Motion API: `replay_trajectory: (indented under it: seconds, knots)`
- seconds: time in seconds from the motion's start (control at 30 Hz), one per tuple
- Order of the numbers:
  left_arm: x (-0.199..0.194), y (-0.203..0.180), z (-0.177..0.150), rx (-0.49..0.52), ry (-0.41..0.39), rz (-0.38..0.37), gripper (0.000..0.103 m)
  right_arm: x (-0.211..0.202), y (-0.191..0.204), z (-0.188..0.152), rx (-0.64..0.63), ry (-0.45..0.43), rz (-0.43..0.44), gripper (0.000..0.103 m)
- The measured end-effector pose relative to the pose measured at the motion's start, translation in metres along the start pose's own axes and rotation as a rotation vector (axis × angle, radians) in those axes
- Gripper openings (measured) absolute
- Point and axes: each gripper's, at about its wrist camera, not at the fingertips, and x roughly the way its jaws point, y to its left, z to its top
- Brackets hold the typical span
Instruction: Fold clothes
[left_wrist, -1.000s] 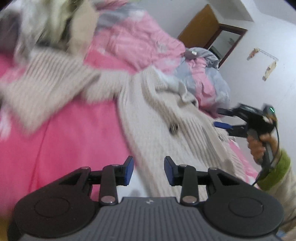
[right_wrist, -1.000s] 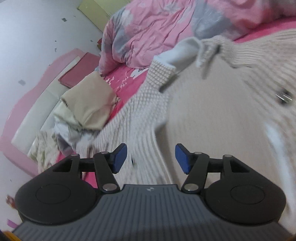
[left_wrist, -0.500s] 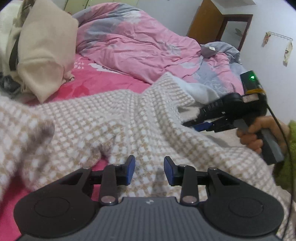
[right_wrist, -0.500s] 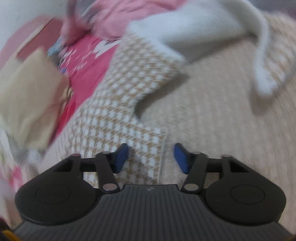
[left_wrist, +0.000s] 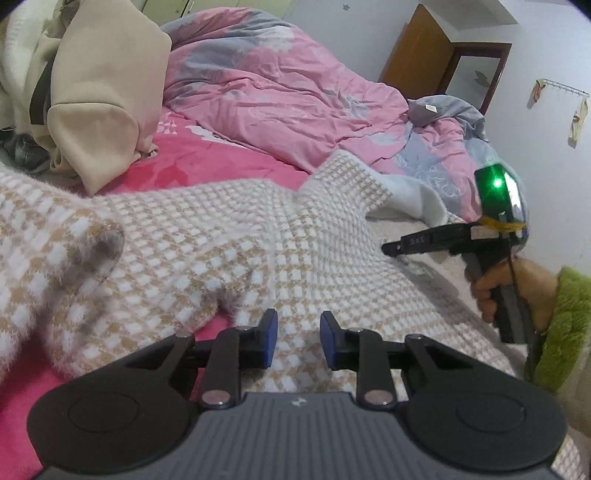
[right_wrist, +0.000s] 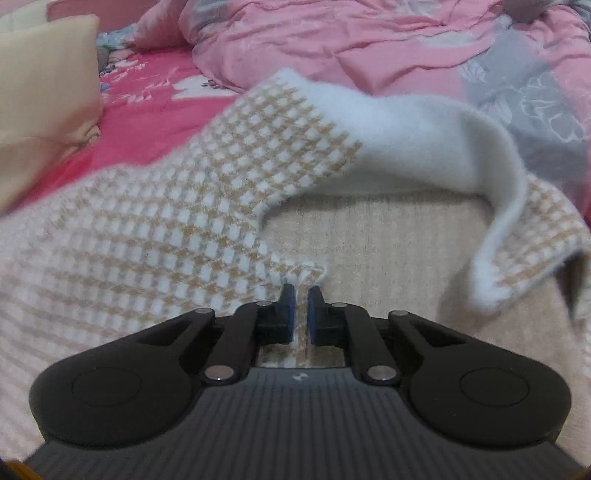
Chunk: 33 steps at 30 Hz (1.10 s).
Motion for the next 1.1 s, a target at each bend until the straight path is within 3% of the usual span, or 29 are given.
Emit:
replay_trajectory:
  seconds: [0.1, 0.23, 0.37, 0.47, 0.53, 0.7, 0.8, 0.9, 1.0, 1.1]
  knots:
    - [0.001, -0.002, 0.0, 0.011, 0.003, 0.006, 0.028, -0.023, 0.004, 0.013, -0.048, -0.062, -0.061, 0.017]
    - [0.0, -0.005, -0.001, 0.027, 0.003, 0.007, 0.03, -0.046, 0.003, 0.041, -0.143, -0.151, -0.079, 0.033]
    - [0.0, -0.002, -0.001, 0.012, 0.005, -0.005, 0.03, -0.009, -0.005, 0.055, -0.191, -0.071, -0.082, 0.031]
    - [0.001, -0.003, -0.002, 0.013, 0.009, -0.006, 0.03, 0.024, -0.02, 0.06, -0.14, -0.017, -0.088, 0.028]
    - [0.003, -0.003, -0.002, 0.02, 0.016, -0.004, 0.03, 0.044, -0.033, 0.07, -0.093, -0.037, -0.107, 0.024]
    - [0.005, -0.002, -0.004, 0.024, 0.019, -0.007, 0.03, 0.086, -0.064, 0.103, 0.128, -0.137, -0.059, 0.018]
    - [0.004, -0.002, -0.004, 0.02, 0.019, -0.01, 0.03, 0.113, -0.069, 0.106, 0.223, -0.141, -0.043, 0.017]
    - [0.004, -0.002, -0.003, 0.02, 0.019, -0.009, 0.03, 0.105, -0.07, 0.106, 0.247, -0.162, -0.03, 0.017]
    - [0.005, -0.002, -0.003, 0.022, 0.02, -0.007, 0.03, 0.065, -0.075, 0.103, 0.271, -0.231, 0.015, 0.019]
    - [0.005, -0.003, -0.002, 0.025, 0.021, -0.004, 0.03, 0.033, -0.073, 0.103, 0.234, -0.229, 0.117, 0.019]
